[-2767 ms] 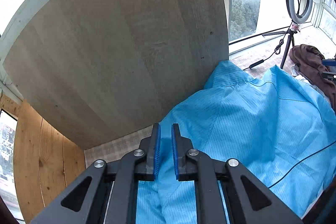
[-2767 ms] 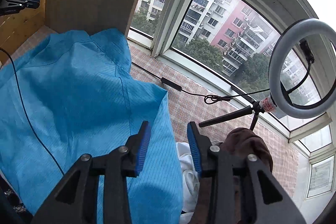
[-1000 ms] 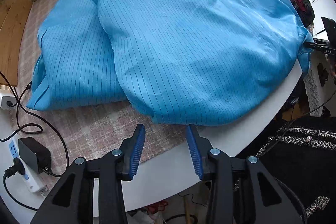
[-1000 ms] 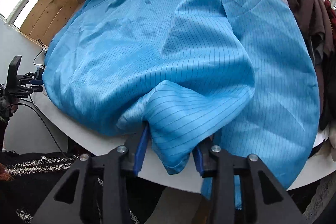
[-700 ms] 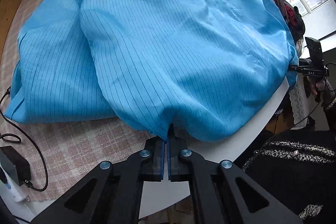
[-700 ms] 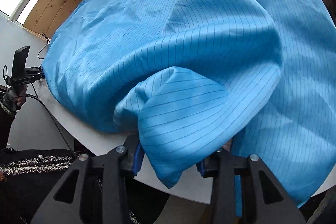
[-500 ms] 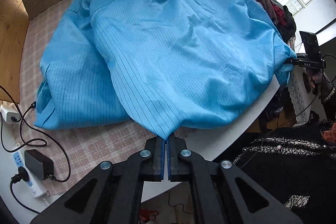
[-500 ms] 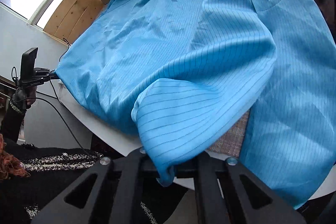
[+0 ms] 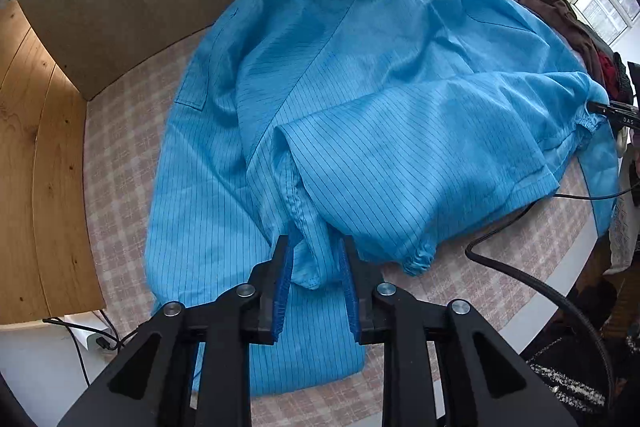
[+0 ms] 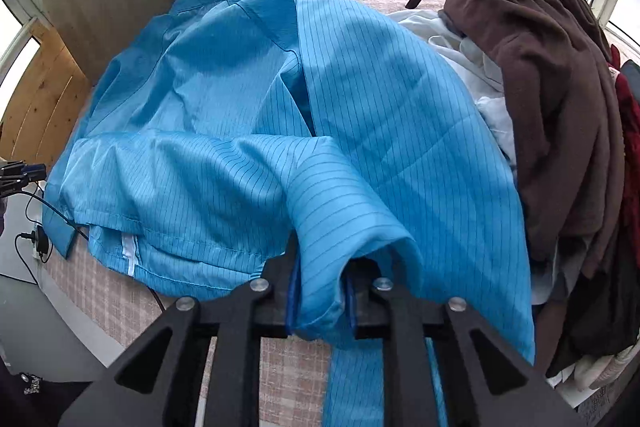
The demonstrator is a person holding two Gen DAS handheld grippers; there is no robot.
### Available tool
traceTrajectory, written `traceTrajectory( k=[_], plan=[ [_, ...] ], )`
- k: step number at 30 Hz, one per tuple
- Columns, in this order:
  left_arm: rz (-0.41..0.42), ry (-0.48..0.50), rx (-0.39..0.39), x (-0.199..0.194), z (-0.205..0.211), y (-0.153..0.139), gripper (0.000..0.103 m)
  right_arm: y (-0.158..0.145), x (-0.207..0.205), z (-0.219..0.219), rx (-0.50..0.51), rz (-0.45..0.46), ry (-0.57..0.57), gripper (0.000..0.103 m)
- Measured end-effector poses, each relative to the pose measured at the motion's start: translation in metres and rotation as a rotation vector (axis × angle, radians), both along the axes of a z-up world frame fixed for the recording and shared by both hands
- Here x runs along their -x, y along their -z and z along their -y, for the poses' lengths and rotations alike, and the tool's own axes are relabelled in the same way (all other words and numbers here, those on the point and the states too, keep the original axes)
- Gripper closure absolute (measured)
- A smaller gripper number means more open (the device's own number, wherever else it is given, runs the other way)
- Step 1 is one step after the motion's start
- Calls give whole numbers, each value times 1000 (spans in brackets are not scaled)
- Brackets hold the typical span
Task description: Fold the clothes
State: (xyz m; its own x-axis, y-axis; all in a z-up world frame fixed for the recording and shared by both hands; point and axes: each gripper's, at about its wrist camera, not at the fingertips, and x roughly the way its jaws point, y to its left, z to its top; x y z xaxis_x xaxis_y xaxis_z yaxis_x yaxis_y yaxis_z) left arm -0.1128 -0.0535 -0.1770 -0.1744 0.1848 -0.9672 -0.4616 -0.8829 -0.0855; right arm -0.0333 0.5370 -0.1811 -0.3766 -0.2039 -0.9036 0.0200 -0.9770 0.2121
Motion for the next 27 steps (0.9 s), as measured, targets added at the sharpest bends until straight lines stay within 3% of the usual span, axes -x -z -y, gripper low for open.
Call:
traceTrajectory(
  k=[1,3,6,11,12,14,20,22,23,27],
  plan=[
    [32,-1,-51,-13,0,6,65,-2,-7,1,11,-10,2,63],
    [97,1,-135,-31,-6,23,64,-8,-18,6,24,-15,-9,59],
    [127,9,-134,-35,-32,51,64,-13,-23,11,43,-9,-21,56],
    [116,-106,-153,-2,-54,79,64,-10,-22,10,61,20,-29,53],
    [108,-122,-160,3,-56,81,68,-6,-21,11,57,33,-29,53],
    [96,-133,-155,7,-60,84,94,3,-20,14,47,52,-59,52],
    [37,-149,-179,-6,-51,59,96,38,1,25,-25,86,-155,50],
    [19,-153,-167,-12,-46,47,96,42,5,20,21,96,-158,65],
    [10,-152,-162,-18,-45,40,96,42,6,16,56,97,-154,85],
    [-23,-131,-143,-57,-25,0,96,5,-26,9,141,58,-194,86]
  ],
)
